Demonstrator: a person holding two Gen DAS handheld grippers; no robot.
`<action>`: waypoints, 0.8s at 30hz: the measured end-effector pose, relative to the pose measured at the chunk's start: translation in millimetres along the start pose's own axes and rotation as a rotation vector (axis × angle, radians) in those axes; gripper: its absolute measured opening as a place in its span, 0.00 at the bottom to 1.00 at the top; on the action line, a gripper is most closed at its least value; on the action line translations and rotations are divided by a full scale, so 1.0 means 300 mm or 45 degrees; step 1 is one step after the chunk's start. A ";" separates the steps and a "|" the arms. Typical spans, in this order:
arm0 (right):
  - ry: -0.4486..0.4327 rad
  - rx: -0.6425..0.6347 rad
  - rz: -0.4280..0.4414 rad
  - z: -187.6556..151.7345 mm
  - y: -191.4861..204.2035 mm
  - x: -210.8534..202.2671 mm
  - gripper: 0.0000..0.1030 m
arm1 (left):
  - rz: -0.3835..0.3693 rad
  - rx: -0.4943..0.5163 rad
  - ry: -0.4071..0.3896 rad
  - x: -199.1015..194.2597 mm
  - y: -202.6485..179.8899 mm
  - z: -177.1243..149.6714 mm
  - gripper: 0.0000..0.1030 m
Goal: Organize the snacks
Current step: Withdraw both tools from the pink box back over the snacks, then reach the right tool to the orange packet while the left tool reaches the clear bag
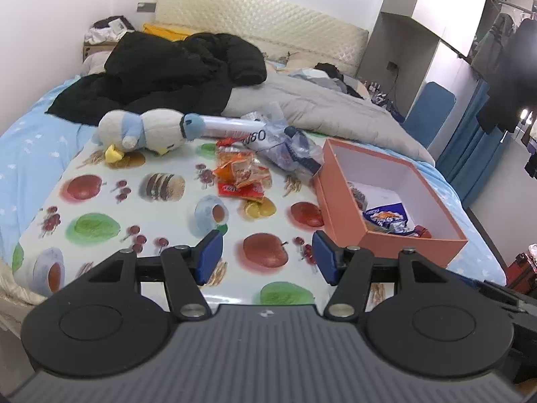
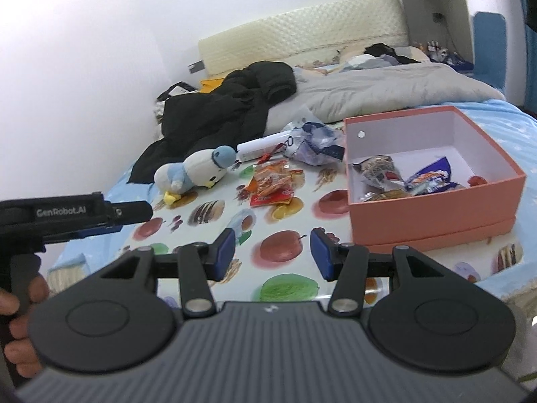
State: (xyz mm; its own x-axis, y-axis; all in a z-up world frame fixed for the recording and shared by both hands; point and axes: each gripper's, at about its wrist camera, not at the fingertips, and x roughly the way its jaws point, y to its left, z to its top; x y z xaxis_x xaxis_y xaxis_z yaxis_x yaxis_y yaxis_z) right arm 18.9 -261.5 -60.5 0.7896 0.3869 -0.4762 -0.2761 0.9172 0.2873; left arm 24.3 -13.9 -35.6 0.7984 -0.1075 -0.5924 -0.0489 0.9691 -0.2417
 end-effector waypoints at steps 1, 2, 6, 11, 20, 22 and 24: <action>-0.001 -0.005 0.001 -0.003 0.003 0.008 0.51 | 0.000 -0.006 0.007 0.004 0.007 -0.003 0.63; -0.001 -0.007 0.002 -0.007 0.007 0.011 0.51 | 0.001 -0.011 0.013 0.009 0.016 -0.008 0.63; 0.015 -0.030 0.009 -0.019 0.022 0.033 0.51 | 0.010 -0.041 0.029 0.043 0.048 -0.018 0.63; 0.045 -0.063 0.013 -0.033 0.032 0.081 0.51 | 0.007 -0.096 0.046 0.125 0.101 -0.009 0.63; 0.061 -0.021 0.025 0.031 0.010 0.260 0.51 | -0.044 -0.162 0.038 0.352 0.197 0.055 0.63; 0.059 0.012 0.047 0.057 -0.014 0.321 0.50 | -0.100 -0.171 0.012 0.418 0.215 0.062 0.63; 0.070 0.029 0.055 0.074 -0.036 0.391 0.51 | -0.112 -0.162 0.012 0.489 0.225 0.069 0.63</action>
State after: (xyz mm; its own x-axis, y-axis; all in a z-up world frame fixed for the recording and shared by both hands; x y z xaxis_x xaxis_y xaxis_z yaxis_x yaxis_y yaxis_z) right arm 126.8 -228.0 -100.9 0.7457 0.4311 -0.5080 -0.2961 0.8975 0.3269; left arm 150.6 40.4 -123.0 0.7973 -0.1932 -0.5719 -0.0554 0.9200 -0.3880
